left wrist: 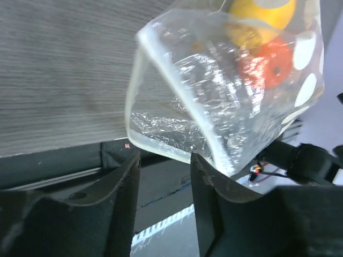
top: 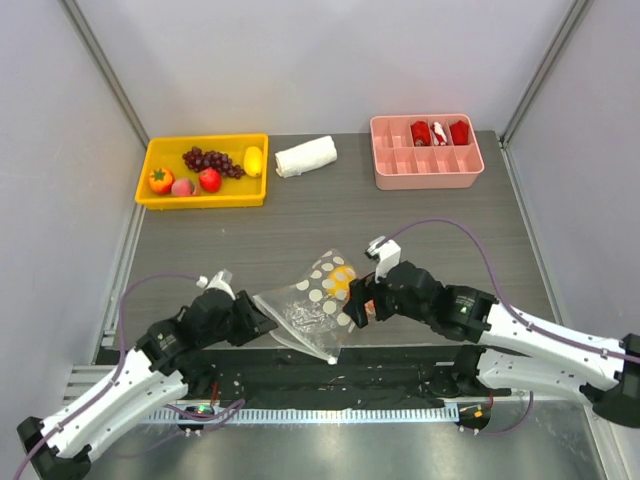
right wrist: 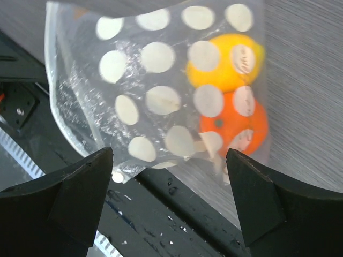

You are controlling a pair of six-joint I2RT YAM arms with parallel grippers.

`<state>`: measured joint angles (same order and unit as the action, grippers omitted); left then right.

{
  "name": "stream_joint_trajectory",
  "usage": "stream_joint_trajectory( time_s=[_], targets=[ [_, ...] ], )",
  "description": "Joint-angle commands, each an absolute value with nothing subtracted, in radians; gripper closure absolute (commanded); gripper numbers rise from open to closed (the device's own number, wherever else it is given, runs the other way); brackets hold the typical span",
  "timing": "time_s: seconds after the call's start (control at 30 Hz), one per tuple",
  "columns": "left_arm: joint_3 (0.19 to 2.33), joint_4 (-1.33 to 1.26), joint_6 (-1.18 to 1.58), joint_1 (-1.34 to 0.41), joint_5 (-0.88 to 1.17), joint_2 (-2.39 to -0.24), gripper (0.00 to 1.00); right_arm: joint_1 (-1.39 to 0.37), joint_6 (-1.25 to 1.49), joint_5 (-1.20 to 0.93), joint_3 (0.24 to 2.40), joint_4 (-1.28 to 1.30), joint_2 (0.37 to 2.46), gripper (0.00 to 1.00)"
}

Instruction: Open the zip-top bag and remove the fake food

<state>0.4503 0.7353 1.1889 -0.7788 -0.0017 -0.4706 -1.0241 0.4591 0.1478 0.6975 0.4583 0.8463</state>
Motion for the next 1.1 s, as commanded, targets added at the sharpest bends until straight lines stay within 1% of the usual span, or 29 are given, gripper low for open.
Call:
stream_joint_trajectory(
  time_s=[0.0, 0.03, 0.07, 0.1, 0.13, 0.2, 0.27, 0.43, 0.5, 0.6, 0.67, 0.83, 0.97, 1.07],
  targets=[
    [0.296, 0.513, 1.379, -0.781, 0.063, -0.258, 0.51, -1.189, 0.377, 0.314, 0.799, 0.462, 0.919, 0.07],
    [0.258, 0.476, 1.399, -0.781, 0.064, -0.192, 0.49, -1.212, 0.373, 0.33, 0.825, 0.462, 0.937, 0.06],
    [0.192, 0.406, 1.426, -0.781, 0.066, -0.161, 0.48, -1.256, 0.376, 0.356, 0.837, 0.462, 0.977, 0.06],
    [0.157, 0.37, 1.471, -0.781, 0.069, -0.143, 0.45, -1.272, 0.374, 0.371, 0.845, 0.46, 0.991, 0.06],
    [0.128, 0.318, 1.491, -0.779, 0.075, -0.131, 0.44, -1.29, 0.374, 0.383, 0.856, 0.453, 1.008, 0.06],
    [0.058, 0.18, 1.519, -0.781, 0.094, -0.132, 0.43, -1.322, 0.373, 0.4, 0.864, 0.437, 1.048, 0.06],
    [0.054, 0.141, 1.516, -0.781, 0.095, -0.185, 0.42, -1.333, 0.373, 0.406, 0.877, 0.43, 1.069, 0.05],
    [0.169, 0.143, 1.398, -0.784, 0.112, -0.301, 0.46, -1.35, 0.377, 0.422, 0.882, 0.42, 1.095, 0.05],
    [0.192, 0.141, 1.359, -0.784, 0.114, -0.352, 0.43, -1.348, 0.38, 0.422, 0.881, 0.419, 1.094, 0.05],
    [0.216, 0.039, 1.335, -0.782, 0.136, -0.428, 0.39, -1.351, 0.371, 0.416, 0.884, 0.417, 1.091, 0.05],
    [0.247, -0.067, 1.324, -0.785, 0.17, -0.535, 0.39, -1.356, 0.361, 0.414, 0.894, 0.42, 1.095, 0.05],
    [0.368, -0.13, 1.232, -0.799, 0.196, -0.768, 0.37, -1.361, 0.342, 0.474, 0.948, 0.46, 1.112, 0.05],
    [0.457, -0.172, 1.2, -0.807, 0.218, -0.883, 0.35, -1.362, 0.357, 0.537, 0.98, 0.497, 1.112, 0.01],
    [0.5, -0.199, 1.186, -0.816, 0.233, -0.939, 0.34, -1.361, 0.37, 0.592, 0.997, 0.523, 1.152, 0.0]
  ],
)
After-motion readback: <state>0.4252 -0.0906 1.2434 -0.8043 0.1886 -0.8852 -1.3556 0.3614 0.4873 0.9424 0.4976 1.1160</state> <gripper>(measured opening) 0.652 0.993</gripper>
